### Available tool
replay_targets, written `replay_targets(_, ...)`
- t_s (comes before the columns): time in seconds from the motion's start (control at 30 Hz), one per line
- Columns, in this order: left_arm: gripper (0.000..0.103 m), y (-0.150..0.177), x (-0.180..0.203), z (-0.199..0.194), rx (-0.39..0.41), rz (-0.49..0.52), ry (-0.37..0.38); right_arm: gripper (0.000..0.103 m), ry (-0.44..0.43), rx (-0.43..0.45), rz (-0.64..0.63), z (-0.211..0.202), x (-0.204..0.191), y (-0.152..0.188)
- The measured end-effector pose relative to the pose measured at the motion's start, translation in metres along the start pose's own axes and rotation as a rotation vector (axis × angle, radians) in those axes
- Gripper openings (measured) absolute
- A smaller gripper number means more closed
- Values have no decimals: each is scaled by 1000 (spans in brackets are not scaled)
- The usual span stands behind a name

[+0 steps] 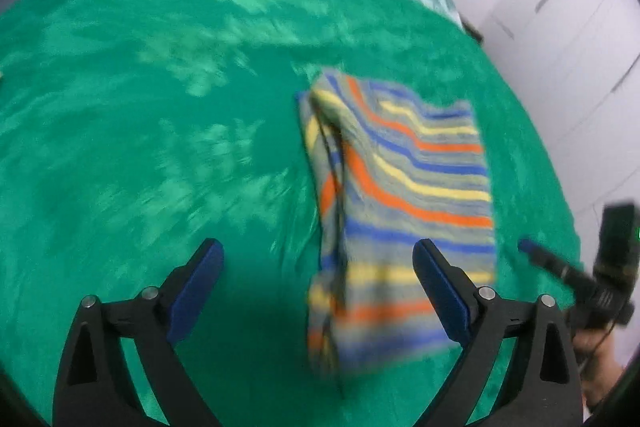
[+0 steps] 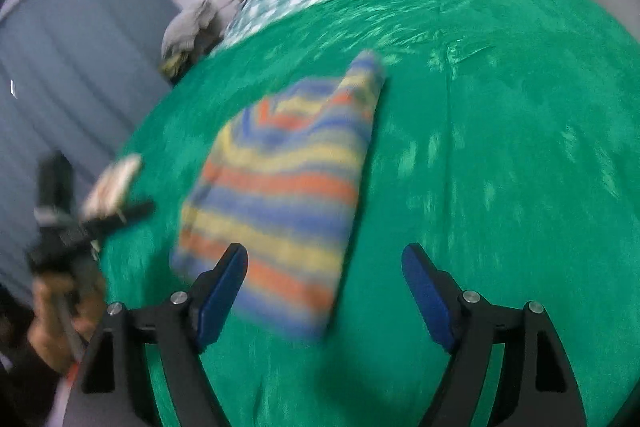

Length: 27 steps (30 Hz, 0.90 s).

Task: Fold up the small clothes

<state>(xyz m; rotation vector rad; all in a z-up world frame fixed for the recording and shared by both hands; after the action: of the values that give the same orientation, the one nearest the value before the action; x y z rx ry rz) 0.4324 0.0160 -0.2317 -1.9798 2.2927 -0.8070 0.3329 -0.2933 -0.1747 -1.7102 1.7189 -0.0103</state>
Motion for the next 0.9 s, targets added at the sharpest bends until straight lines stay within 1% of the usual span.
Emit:
replay_targets(0.03, 96, -6, 0, 12, -17, 3, 2, 79, -23, -9, 17, 8, 3, -9)
replay_targets(0.1, 96, -16, 3, 34, -43, 10, 27, 79, -87, -49, 64, 38, 11, -31)
replay_targets(0.17, 94, -23, 10, 45, -39, 31, 46, 77, -150, -87, 90, 66, 14, -44)
replay_targets(0.2, 74, -26, 16, 50, -27, 51, 59, 76, -172, -80, 93, 77, 13, -50)
replay_targets(0.23, 52, -26, 19, 53, -35, 61, 67, 69, -201, -63, 87, 83, 8, -55)
replay_targets(0.27, 18, -26, 24, 60, -64, 57, 95, 52, -226, -63, 80, 90, 1, -59)
replay_targets(0.3, 18, -26, 25, 59, -55, 37, 91, 38, -210, -90, 54, 102, -8, -59)
replay_targets(0.33, 18, -26, 25, 56, -40, 29, 82, 23, -133, -102, 10, 107, -13, -58)
replay_targets(0.37, 17, -25, 27, 52, -24, 25, 72, 23, -36, -93, -58, 108, -22, -58)
replay_targets(0.4, 17, -23, 28, 45, -3, 28, 61, 22, 22, -68, -103, 104, -31, -57)
replay_targets(0.43, 17, -21, 32, 35, 20, 39, 50, 22, 46, -46, -126, 97, -40, -57)
replay_targets(0.53, 16, -18, 46, -6, 97, 91, 22, 21, 41, 29, -192, 66, -66, -58)
replay_targets(0.67, 17, -25, 64, -65, 191, 127, 27, 21, -19, 117, -243, 18, -101, -69)
replay_targets(0.7, 21, -30, 66, -74, 201, 119, 35, 21, -31, 135, -249, 8, -107, -75)
replay_targets(0.73, 28, -33, 65, -73, 195, 110, 33, 22, -46, 144, -241, 1, -110, -81)
replay_targets(0.77, 55, -35, 62, -66, 168, 95, 14, 23, -54, 145, -224, -2, -108, -86)
replay_targets(0.8, 82, -33, 51, -53, 131, 71, -73, 30, -50, 132, -196, -1, -103, -91)
replay_targets(0.83, 83, -28, 41, -45, 122, 54, -146, 57, -30, 94, -163, 2, -90, -93)
replay_targets(0.87, 80, -16, 32, -41, 112, 39, -220, 89, 57, 55, -127, 8, -72, -90)
replay_targets(0.9, 80, -1, 26, -41, 103, 37, -251, 92, 154, 48, -104, 6, -56, -82)
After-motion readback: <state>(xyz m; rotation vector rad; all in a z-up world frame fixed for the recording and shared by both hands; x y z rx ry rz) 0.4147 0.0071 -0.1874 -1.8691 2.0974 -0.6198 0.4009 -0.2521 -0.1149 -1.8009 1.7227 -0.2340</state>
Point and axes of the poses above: each gripper's, at about its wrist camera, not at the fingertips, and z roughly the way its jaws point, x to its right, y to its underside, the point moved 6 cm from there along z, roughly the way its jaws point, and after that the axes turned 6 degrees about -x, right-handed, at the moved point
